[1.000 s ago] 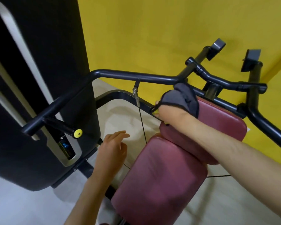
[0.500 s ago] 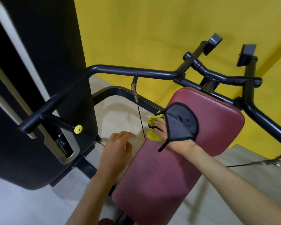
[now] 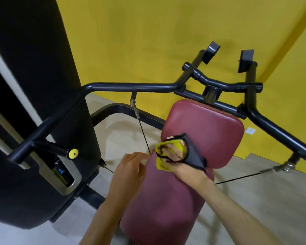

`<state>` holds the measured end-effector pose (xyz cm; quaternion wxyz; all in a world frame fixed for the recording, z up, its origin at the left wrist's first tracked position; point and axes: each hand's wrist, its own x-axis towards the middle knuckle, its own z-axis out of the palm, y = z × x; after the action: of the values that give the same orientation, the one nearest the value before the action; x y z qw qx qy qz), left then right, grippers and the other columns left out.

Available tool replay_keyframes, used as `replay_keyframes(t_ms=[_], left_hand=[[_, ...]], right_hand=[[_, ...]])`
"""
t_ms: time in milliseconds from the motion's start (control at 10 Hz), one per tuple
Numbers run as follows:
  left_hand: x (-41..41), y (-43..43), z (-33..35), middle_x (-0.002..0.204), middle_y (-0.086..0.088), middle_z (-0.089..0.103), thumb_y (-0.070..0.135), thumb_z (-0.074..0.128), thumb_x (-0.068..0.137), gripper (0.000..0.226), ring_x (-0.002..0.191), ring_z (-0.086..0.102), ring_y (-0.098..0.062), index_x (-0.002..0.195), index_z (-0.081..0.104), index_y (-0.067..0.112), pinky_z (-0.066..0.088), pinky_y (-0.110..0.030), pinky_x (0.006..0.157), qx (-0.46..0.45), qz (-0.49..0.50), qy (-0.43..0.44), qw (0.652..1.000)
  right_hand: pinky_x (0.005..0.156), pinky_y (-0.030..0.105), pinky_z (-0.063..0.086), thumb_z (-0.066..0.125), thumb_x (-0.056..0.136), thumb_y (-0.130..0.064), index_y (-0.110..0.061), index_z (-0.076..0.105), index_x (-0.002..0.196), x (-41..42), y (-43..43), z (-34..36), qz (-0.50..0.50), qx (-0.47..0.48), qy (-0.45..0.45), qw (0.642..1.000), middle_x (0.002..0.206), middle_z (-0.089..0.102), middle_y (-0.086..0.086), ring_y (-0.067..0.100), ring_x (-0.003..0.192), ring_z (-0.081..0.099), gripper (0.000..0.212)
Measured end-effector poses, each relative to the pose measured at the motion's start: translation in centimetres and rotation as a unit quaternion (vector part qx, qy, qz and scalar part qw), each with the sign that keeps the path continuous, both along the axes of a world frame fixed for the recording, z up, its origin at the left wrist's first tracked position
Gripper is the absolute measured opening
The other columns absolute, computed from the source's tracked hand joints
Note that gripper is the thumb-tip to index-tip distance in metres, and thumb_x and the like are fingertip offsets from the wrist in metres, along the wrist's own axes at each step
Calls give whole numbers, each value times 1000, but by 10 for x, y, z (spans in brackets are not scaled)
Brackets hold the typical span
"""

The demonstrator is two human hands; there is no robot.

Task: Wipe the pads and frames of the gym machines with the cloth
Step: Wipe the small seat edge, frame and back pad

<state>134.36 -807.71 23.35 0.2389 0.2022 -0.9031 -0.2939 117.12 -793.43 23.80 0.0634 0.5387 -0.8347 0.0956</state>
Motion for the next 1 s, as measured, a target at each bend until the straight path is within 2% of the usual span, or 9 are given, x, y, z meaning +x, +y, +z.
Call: replay_keyframes(t_ms=[100,200,300,400,500,600,700,800,1000], left_hand=[[5,-4,-1,116,13,69,0,61,91,35,109,57,-13,114,71,25,47,-21,80,-14,9,-17,1000],[8,-8,0,117,14,69,0,59,93,34,110,56,-11,116,71,23,39,-10,77,-11,18,-33,999],[5,-6,0,118,13,69,0,59,94,34,110,58,-11,117,70,23,40,-11,80,-14,16,-38,999],[-1,3,-3,117,15,68,-1,59,93,36,108,57,-10,117,70,24,39,-11,81,-3,13,-34,999],[-10,14,-10,118,13,69,-1,59,93,36,108,58,-12,118,70,23,47,-19,83,-4,-17,-32,999],[-16,19,-18,116,8,70,-1,59,92,36,105,60,-17,119,68,20,55,-34,81,-22,-47,-32,998],[-22,20,-21,114,9,68,-2,58,92,39,104,58,-17,121,66,22,57,-38,77,-27,-60,-42,997],[-25,20,-15,113,10,69,-1,56,93,39,102,56,-13,122,66,22,53,-30,73,-35,-48,-39,997],[-38,27,-10,109,7,70,-3,58,88,41,98,58,-18,121,67,20,53,-31,70,-34,-29,-29,999]], right_hand=[[91,28,60,91,78,-24,-24,67,123,6,6,22,32,-167,-228,959,120,69,16,11,109,72,51],[112,34,39,71,90,3,-5,55,138,-33,8,36,15,-159,6,987,145,59,3,0,130,54,51],[127,50,11,56,92,-3,-22,62,126,-47,-2,75,-134,-157,10,978,155,47,13,27,146,42,39],[128,53,5,76,73,-7,-19,57,144,-65,8,82,-142,-215,191,947,157,46,13,33,147,41,75],[123,63,19,75,77,-7,-26,61,139,-52,30,22,-79,-140,281,946,158,48,4,28,146,45,66],[121,58,29,58,97,-6,-30,71,124,-46,68,-39,4,-85,298,951,150,57,1,25,139,54,38],[121,50,33,67,101,-12,-24,71,125,-61,85,-51,53,-78,304,948,150,56,6,28,140,52,27],[124,54,23,79,91,-10,-21,72,127,-77,73,-12,19,-174,320,931,148,58,10,32,136,56,39],[120,69,16,82,66,-10,-26,56,147,-63,63,47,-179,-227,271,918,163,39,4,28,154,30,87]])
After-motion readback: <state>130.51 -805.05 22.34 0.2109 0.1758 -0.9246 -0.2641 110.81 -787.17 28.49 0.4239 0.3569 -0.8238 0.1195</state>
